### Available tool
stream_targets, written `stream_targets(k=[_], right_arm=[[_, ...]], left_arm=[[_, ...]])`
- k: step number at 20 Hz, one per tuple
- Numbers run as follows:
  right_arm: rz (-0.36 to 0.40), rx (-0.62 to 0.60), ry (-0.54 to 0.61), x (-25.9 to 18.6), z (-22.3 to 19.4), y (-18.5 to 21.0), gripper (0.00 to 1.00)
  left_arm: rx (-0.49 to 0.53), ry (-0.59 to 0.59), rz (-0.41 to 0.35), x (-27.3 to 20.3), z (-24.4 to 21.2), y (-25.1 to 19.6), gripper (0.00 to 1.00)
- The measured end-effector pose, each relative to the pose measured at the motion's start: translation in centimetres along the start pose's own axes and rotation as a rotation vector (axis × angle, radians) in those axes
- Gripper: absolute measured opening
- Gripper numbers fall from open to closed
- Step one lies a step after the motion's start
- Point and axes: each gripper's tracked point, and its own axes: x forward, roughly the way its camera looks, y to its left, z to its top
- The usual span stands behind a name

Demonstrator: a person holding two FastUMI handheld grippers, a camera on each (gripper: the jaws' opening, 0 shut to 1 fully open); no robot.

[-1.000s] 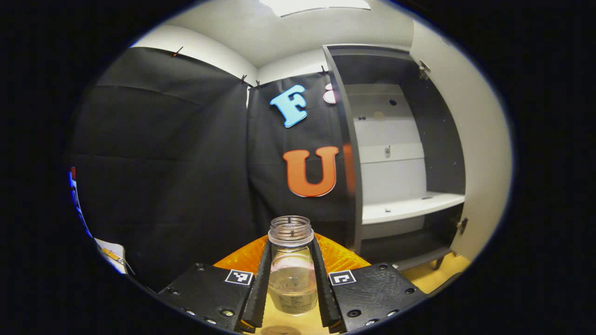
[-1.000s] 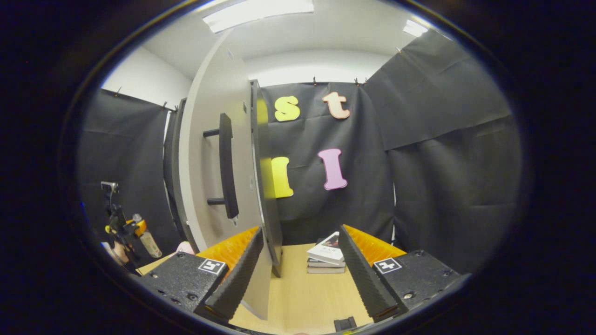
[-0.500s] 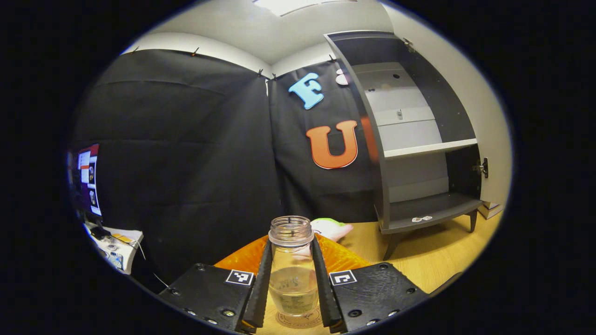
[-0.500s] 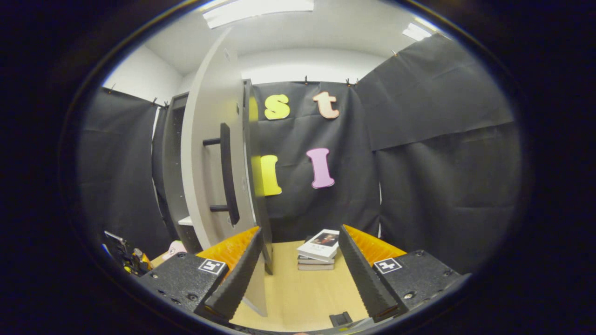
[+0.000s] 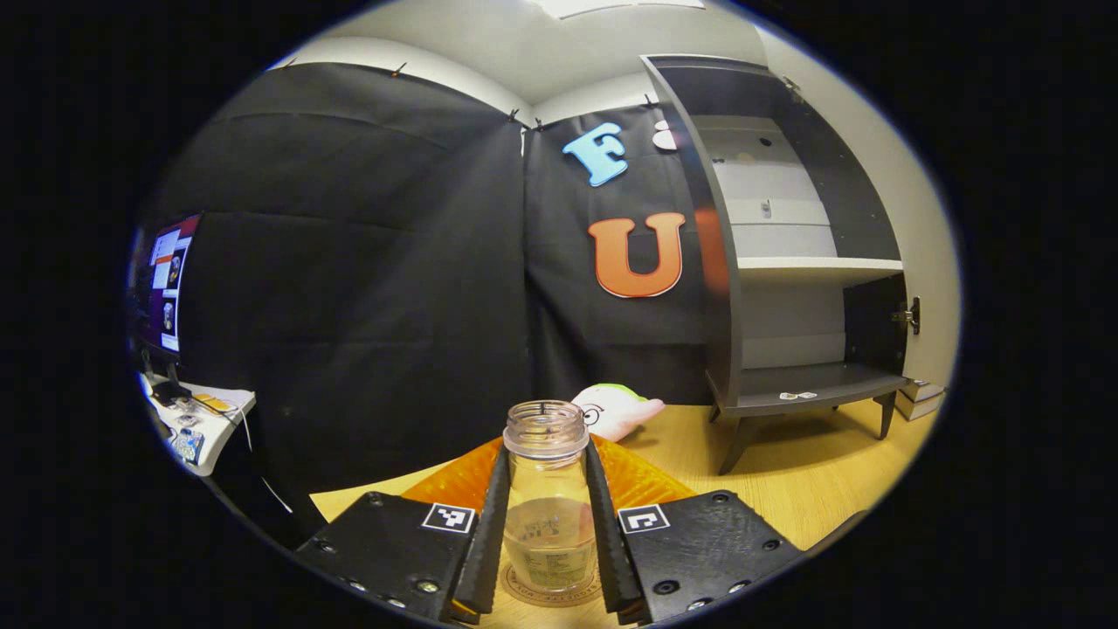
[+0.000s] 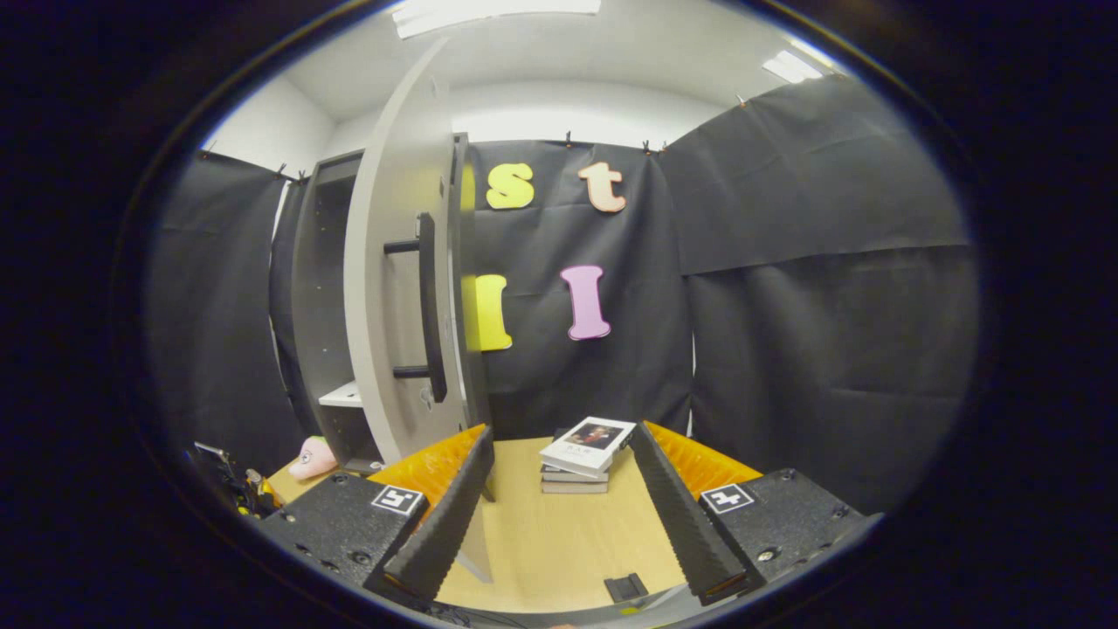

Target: Open the cabinet door with the right hand, grasp the bottle in the cabinet with the left hand and place it on the coaster, then close the cabinet door with the right hand.

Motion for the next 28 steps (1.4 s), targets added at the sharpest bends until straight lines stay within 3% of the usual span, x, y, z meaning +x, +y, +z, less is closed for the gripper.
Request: stream_targets(k=[4,10,11,12,13,22,28], right_arm=[[0.006,-0.004,0.002,0.1,-0.2,0.3,0.99],[0.009,-0.002,0.013,0.3,-0.7,0.1,0.99],[0.009,0.0,0.014,0.3,-0.8,0.0,0.99],[0.011,0.003,0.016,0.4,-0.8,-0.1,0.99],[0.012,0.006,0.017,0.4,-0.9,-0.2,1.0],[0.012,0.005,0.017,1.3,-2.6,-1.4,0.99],[0.044,0.061,0.016,3.3,-5.1,-1.7,1.0]], left_arm=[[-0.009,0.004,-0.031,0.3,-0.2,-0.5,0.45],[-0.015,0.045,-0.067,0.1,-1.0,-1.0,0.63],[-0.011,0.048,-0.066,0.0,-1.0,-1.0,0.88],[-0.009,0.049,-0.066,0.1,-0.8,-1.0,0.77],[-0.008,0.046,-0.067,-0.1,-0.6,-1.0,0.95],[0.02,-0.01,-0.076,-2.2,4.5,-1.1,0.95],[0.07,-0.059,-0.134,-3.4,10.2,-2.3,0.95]])
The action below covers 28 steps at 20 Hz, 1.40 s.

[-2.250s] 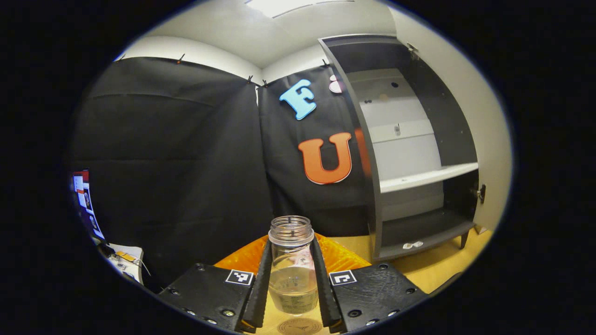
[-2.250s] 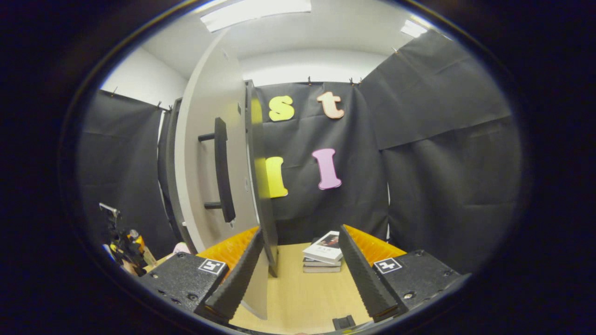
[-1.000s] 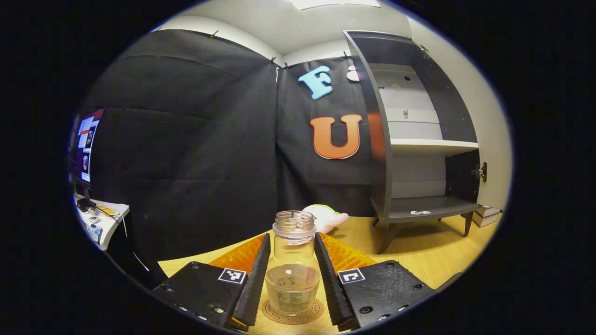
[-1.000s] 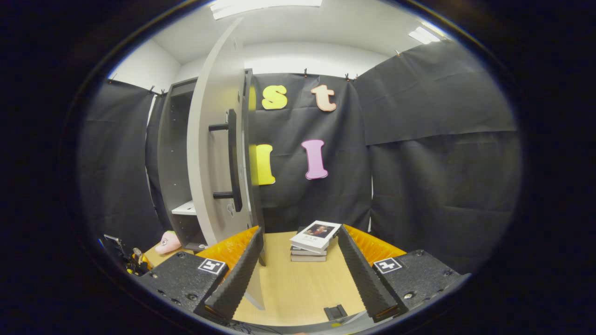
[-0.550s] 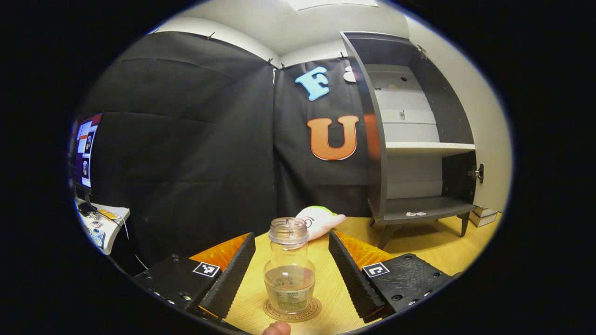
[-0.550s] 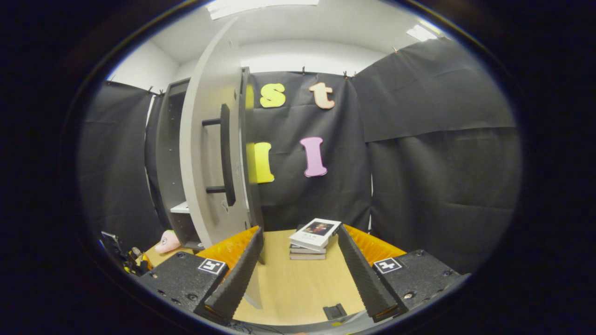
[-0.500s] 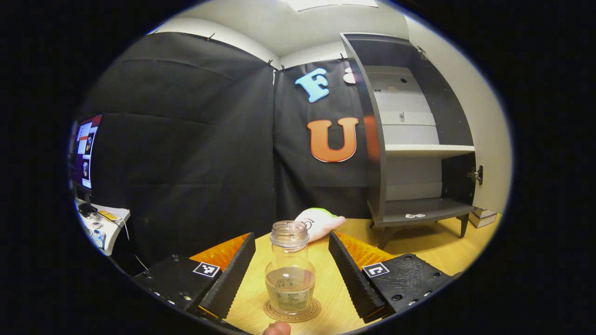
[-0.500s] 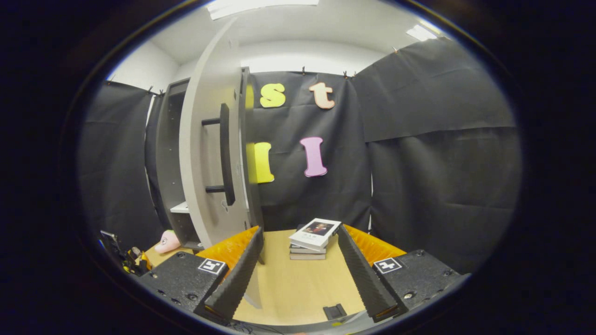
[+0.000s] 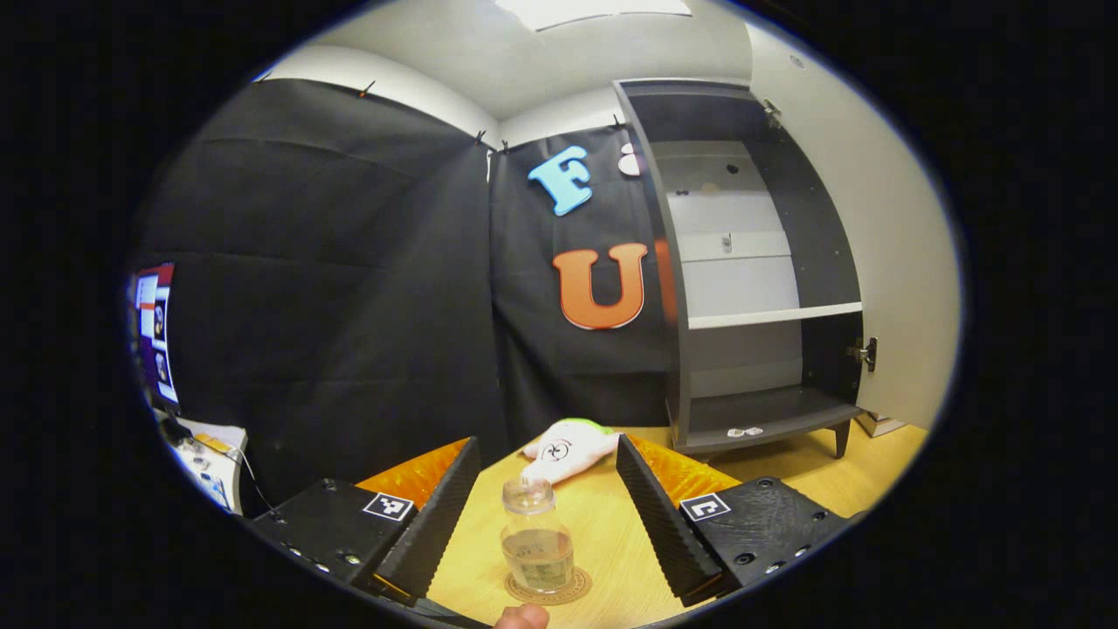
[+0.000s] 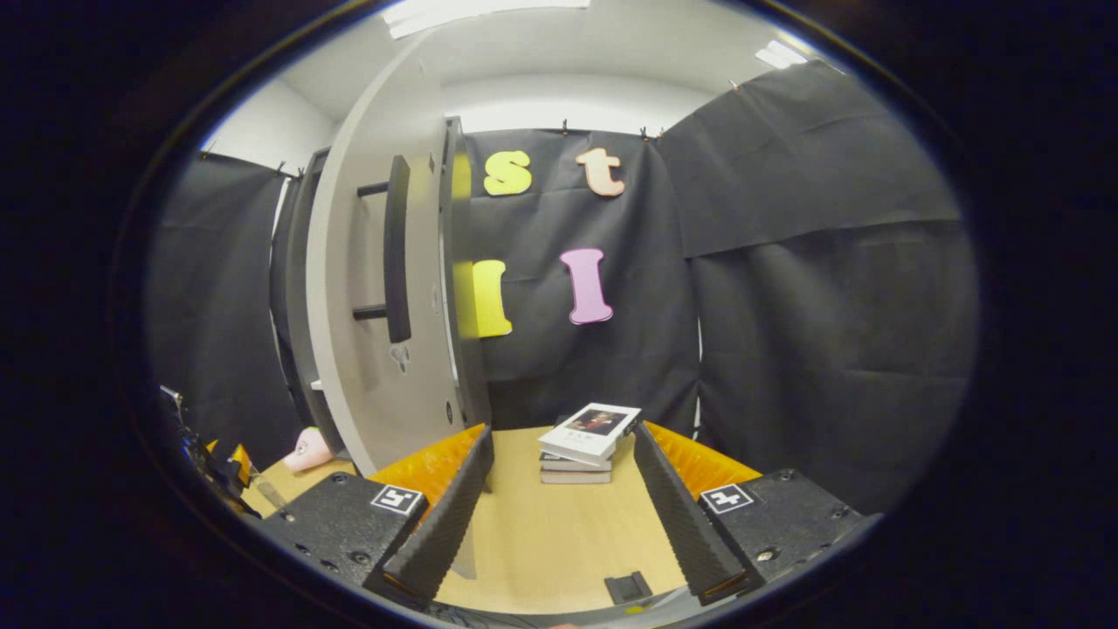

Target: Open the cabinet door with the right hand, grasp the bottle in the cabinet with the left hand and place it on the coaster, then close the cabinet door with the right hand.

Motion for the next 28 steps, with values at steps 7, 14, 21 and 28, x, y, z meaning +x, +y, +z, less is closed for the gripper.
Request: stream_targets(k=[7,14,21,28], right_arm=[[0.016,-0.027,-0.04,1.1,0.6,-0.2,1.0],[0.032,-0.012,-0.051,1.4,0.5,-0.1,0.99],[0.041,0.013,-0.006,2.8,1.9,-0.1,1.0],[0.086,-0.016,-0.073,2.7,7.3,1.1,1.0]], left_arm=[[-0.015,0.001,-0.03,-0.5,5.9,-2.2,0.94],[-0.024,0.039,-0.108,-2.9,8.9,-5.1,0.94],[-0.037,0.021,-0.182,-4.4,12.4,-7.6,0.94],[-0.041,0.048,-0.265,-5.0,12.0,-9.9,0.94]])
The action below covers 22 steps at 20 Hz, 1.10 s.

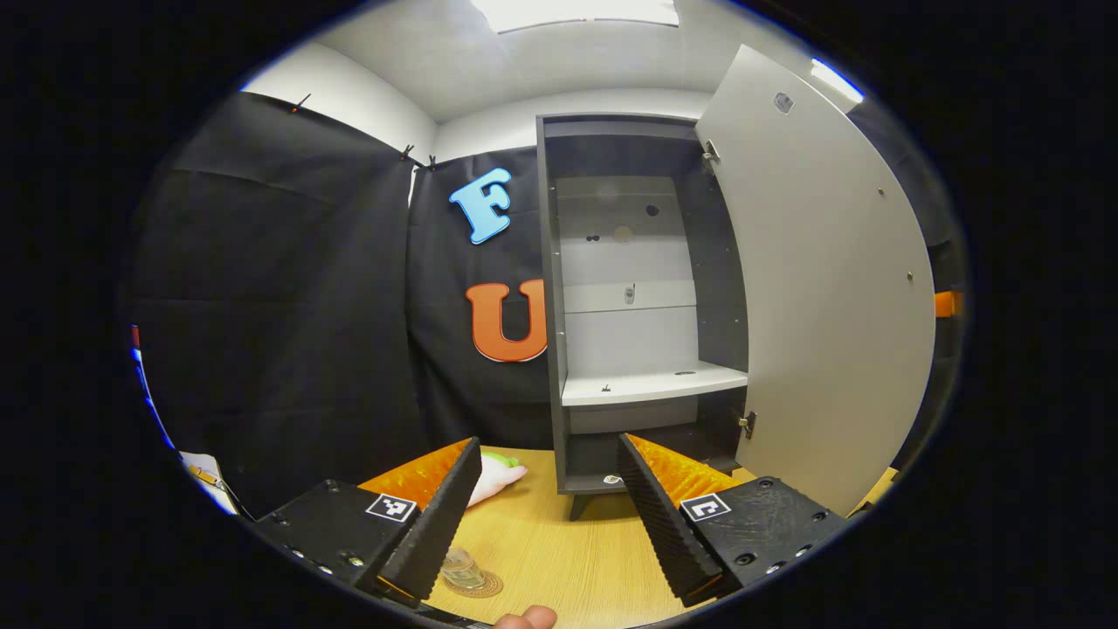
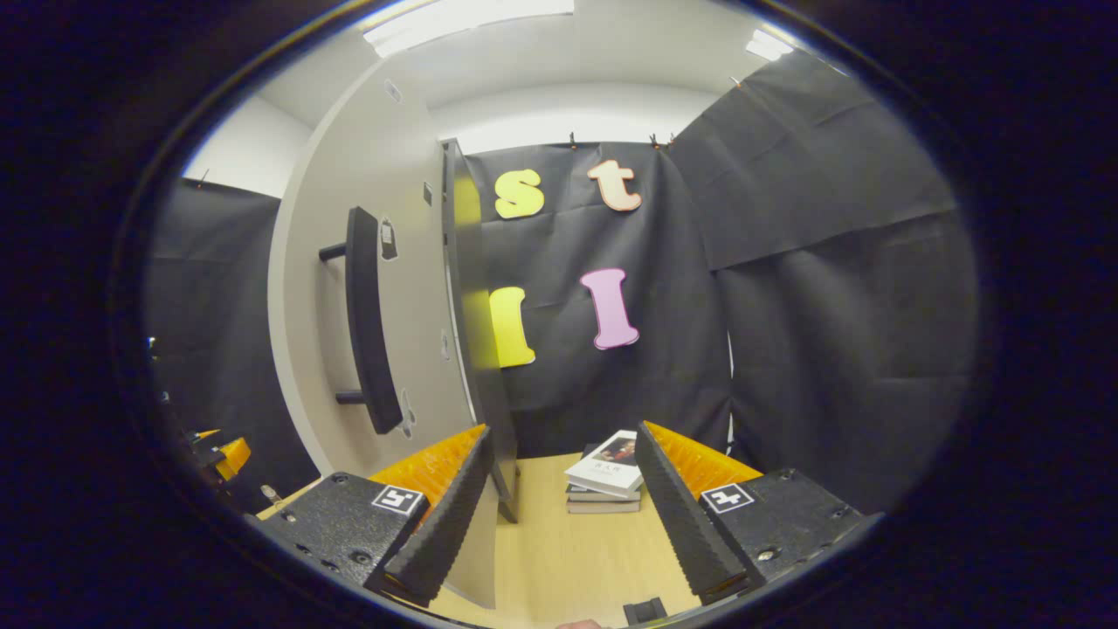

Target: Open the cabinet door with the right hand, grasp the bottle in the cabinet with the left hand and place it on the coaster, then close the cabinet door with the right hand.

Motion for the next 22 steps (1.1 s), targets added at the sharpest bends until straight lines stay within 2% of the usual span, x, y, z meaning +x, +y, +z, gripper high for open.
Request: stream_targets(k=[4,7,8,9,12,18,22], right_arm=[[-0.009,-0.086,0.014,0.3,1.1,1.2,0.99],[0.055,-0.1,-0.011,0.9,2.2,4.1,1.0],[0.055,-0.12,-0.013,0.8,2.1,4.0,1.0],[0.055,-0.135,-0.021,0.7,2.3,4.0,0.93],[0.032,-0.161,-0.016,0.7,2.4,3.8,0.95],[0.031,-0.157,-0.009,0.6,2.4,4.4,0.94],[0.061,-0.153,-0.008,0.4,2.1,5.8,0.94]], left_arm=[[0.017,0.004,-0.025,-0.1,-0.3,-0.8,0.94],[0.029,-0.003,-0.044,-0.1,-0.4,-1.2,0.94],[0.03,0.0,-0.048,-0.2,-0.5,-1.2,0.94],[0.028,0.004,-0.053,-0.2,-0.6,-1.2,0.94],[0.025,0.007,-0.067,-0.1,-0.8,-1.1,0.94],[-0.001,0.017,-0.069,0.0,-1.4,-0.2,0.94],[-0.009,0.01,-0.06,-0.2,-1.3,0.5,0.94]])
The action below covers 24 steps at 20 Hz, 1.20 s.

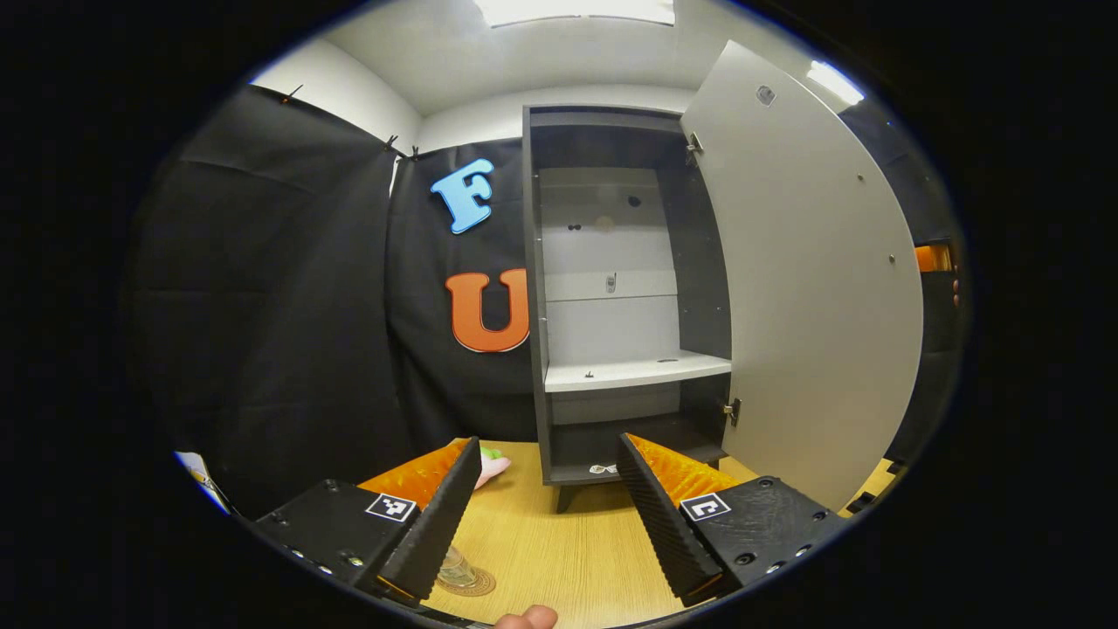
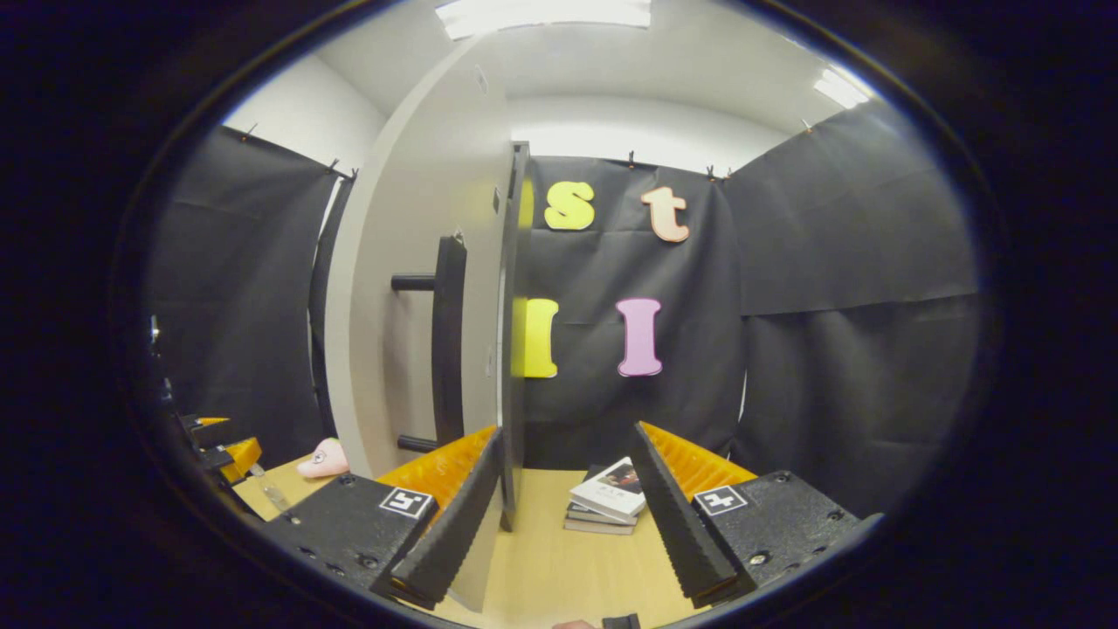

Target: Open the cabinet door with the right hand, grasp the bottle in the cabinet with the left hand and place it on the coaster, then close the cabinet door with the right hand.

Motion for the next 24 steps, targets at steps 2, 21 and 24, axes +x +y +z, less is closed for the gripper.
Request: stream_targets(k=[2,21,24], right_arm=[[0.029,-0.001,-0.008,0.0,0.1,1.4,0.94],[0.397,-0.018,-0.007,6.2,0.3,19.9,0.91],[0.434,-0.031,-0.029,9.1,0.6,23.8,0.95]], left_arm=[[-0.003,0.004,0.002,0.0,-0.3,0.3,0.94],[-0.007,0.018,0.022,-0.6,-1.5,2.5,0.94],[-0.025,0.03,0.021,-0.6,-2.0,2.7,0.94]])
